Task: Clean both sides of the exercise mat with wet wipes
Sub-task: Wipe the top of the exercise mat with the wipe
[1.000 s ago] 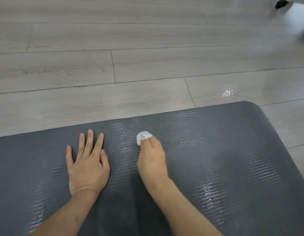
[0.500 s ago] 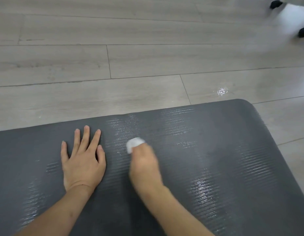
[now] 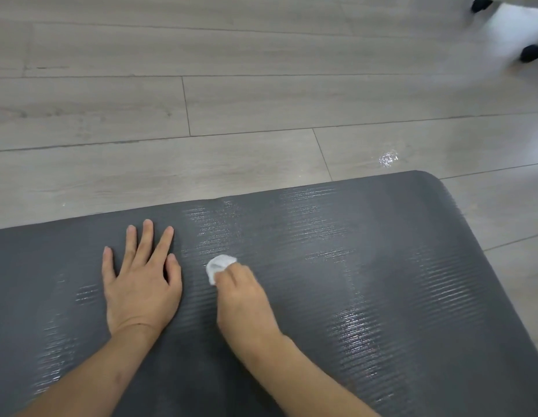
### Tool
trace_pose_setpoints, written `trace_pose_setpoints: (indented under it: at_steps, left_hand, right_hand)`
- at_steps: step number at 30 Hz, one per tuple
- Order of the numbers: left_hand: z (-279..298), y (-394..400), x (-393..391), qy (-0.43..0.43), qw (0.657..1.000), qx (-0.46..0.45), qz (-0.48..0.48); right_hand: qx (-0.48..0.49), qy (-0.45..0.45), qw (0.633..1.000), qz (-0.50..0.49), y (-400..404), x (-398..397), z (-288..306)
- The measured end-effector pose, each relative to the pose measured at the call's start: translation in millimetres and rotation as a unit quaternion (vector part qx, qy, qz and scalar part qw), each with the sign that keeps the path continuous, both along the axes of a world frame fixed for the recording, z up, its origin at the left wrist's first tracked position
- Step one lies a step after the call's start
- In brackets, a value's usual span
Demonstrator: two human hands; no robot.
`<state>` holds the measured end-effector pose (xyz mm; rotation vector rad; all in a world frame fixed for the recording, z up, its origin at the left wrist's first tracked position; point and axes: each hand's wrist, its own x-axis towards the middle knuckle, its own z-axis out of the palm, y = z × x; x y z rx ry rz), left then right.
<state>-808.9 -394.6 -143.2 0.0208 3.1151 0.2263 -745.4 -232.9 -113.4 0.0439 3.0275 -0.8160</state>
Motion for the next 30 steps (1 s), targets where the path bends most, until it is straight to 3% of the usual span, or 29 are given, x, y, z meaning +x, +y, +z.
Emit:
trace_pose_setpoints:
  at_steps: [2,6,9,11,13,15,16,20,23,25,27,30]
  left_hand:
    - [0,-1,1,0.001,1.000,0.003,-0.001]
    - [0,2,0,0.005,1.000,-0.002,-0.002]
    - [1,2,-1,0.001,1.000,-0.006,0.002]
    - [1,1,-1,0.001,1.000,-0.004,0.000]
    - [0,0,-2,0.005,1.000,0.002,-0.001]
    - [0,0,-1,0.005,1.000,0.006,-0.002]
    - [0,0,-1,0.005,1.000,0.004,-0.002]
    - [-1,1,-2,0.006,1.000,-0.001,-0.001]
    - [-1,1,-1,0.005,1.000,-0.001,0.001]
    - [-1,1,-2,0.004,1.000,0.002,0.000]
    - [0,0,-3,0.007,1.000,0.006,-0.006]
    - [0,-2,-2,0.005,1.000,0.009,-0.009]
  right_hand:
    - [0.037,0.046,0.997,0.047,32,0,-5]
    - [0.126,0.022,0.967,-0.219,173,3,10]
    - [0.120,0.038,0.932,-0.339,153,6,8]
    - [0.064,0.055,0.965,-0.250,70,6,-5]
    - [0.021,0.047,0.996,-0.074,-4,18,-7]
    - [0.029,0.066,0.997,0.026,3,22,-10]
    - [0.043,0.071,0.996,0.018,31,20,-11]
    - [0.104,0.016,0.969,-0.225,159,23,0]
    - [0.091,0.041,0.942,-0.322,128,19,-3]
    - [0.013,0.060,0.965,-0.256,52,11,-8]
    - [-0.027,0.050,0.994,-0.098,-16,16,-3]
    - [0.013,0.054,0.998,0.039,4,29,-8]
